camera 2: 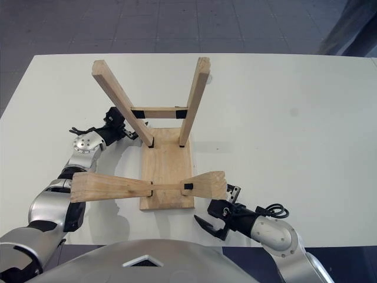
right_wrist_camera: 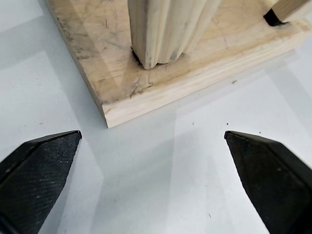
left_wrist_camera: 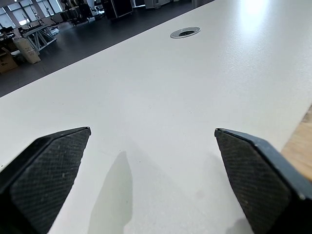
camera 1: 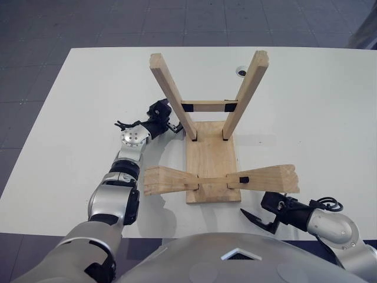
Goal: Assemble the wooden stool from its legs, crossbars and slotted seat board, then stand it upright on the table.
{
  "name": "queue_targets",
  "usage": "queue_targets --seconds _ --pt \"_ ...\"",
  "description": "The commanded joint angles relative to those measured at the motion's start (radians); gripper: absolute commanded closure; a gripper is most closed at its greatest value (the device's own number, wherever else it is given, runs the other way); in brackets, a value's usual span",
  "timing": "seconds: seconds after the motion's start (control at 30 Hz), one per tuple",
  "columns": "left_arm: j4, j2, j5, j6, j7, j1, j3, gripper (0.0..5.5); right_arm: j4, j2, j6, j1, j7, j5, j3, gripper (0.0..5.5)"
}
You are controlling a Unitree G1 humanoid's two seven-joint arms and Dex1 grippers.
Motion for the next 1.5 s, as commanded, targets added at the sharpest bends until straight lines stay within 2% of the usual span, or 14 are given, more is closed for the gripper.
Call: queue_targets --seconds 0.03,0.17,0.3,0.57,0.77,1.2,1.5 --pt "0.002 0.009 0.023 -0.003 -0.008 0.006 -0.015 0.75 0.057 0.007 0.015 -0.006 -0.019 -0.05 0.044 0.02" --pt "-0.009 0.008 0.026 -0.01 -0.001 0.019 -0.016 0.75 0.069 0.005 0.007 -0.004 -0.025 -0.053 0.065 0.02" --pt "-0.038 0.011 0.023 -0.019 -0.002 0.045 -0.014 0.75 0.125 0.045 0.005 -0.035 -0.079 -0.044 0.024 0.02" --pt "-0.192 0.079 0.011 -0.02 -0.067 0.188 -0.036 0.75 0.272 0.083 -0.03 -0.118 -0.135 -0.004 -0.141 0.02" --pt "-0.304 0.126 -0.007 0.004 -0.088 0.266 -0.034 0.75 0.355 0.087 -0.056 -0.176 -0.151 0.015 -0.214 0.02" --pt "-0.749 0.187 -0.037 0.141 -0.126 0.606 -0.095 0.75 0.461 0.062 -0.103 -0.34 -0.153 0.018 -0.334 0.02" --pt "-0.989 0.182 -0.107 0.243 -0.107 0.753 -0.103 0.75 0.488 0.132 -0.111 -0.359 -0.2 0.041 -0.383 0.02"
